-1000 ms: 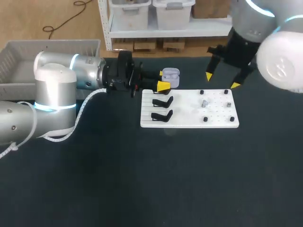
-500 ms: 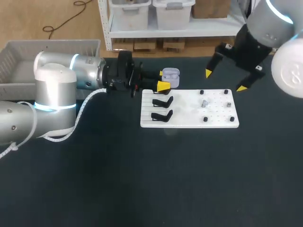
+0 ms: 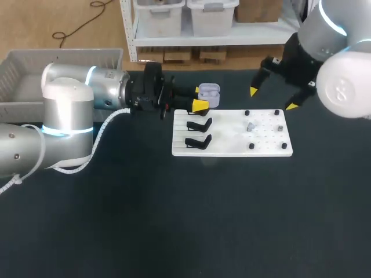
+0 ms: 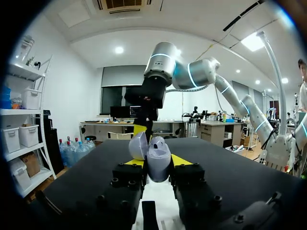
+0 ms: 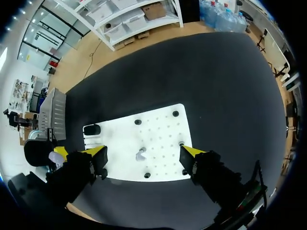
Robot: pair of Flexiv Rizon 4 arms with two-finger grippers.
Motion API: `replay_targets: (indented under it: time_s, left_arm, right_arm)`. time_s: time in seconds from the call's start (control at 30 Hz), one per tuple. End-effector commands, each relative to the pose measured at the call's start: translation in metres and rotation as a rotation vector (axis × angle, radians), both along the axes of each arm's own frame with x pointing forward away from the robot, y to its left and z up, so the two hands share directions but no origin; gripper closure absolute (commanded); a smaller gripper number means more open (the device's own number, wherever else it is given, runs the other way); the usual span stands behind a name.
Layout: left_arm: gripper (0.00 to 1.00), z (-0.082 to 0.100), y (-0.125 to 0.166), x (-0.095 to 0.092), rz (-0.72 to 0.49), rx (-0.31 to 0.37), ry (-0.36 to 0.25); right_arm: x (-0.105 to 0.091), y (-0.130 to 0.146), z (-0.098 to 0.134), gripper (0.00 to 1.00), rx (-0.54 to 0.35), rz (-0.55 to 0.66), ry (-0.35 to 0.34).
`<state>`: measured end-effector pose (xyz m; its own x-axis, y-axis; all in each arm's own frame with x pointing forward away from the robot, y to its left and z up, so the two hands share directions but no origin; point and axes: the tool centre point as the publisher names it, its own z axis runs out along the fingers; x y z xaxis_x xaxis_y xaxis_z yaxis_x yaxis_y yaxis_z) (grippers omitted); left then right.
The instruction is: Pick up each earbud case from the left stands, insert the matching earbuds, close the lid, and place the case in the box.
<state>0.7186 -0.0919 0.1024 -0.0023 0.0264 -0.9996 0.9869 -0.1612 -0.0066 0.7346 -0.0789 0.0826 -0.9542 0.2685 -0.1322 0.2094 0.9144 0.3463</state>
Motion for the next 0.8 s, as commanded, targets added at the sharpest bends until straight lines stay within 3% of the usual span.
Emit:
replay_targets:
  time_s: [0.03, 0.17, 0.23, 0.37, 0.8]
  left_arm:
    - [1.00, 0.000, 0.000, 0.000, 0.000, 0.001, 0.000]
    - [1.00, 0.000, 0.000, 0.000, 0.000, 0.001, 0.000]
    - [1.00, 0.000, 0.000, 0.000, 0.000, 0.001, 0.000]
    - [1.00, 0.000, 0.000, 0.000, 0.000, 0.001, 0.000]
    - [1.00, 0.000, 0.000, 0.000, 0.000, 0.001, 0.000]
  right_arm:
    - [0.003, 0.007, -0.006, 0.00, 0.005, 0.027, 0.056]
    - [-0.005, 0.015, -0.014, 0.19, -0.019, 0.048, 0.074]
    - [-0.010, 0.018, -0.018, 0.36, -0.024, 0.055, 0.082]
    - [-0.016, 0.020, -0.024, 0.53, -0.032, 0.066, 0.090]
    - [-0.032, 0.030, -0.035, 0.53, -0.044, 0.132, 0.078]
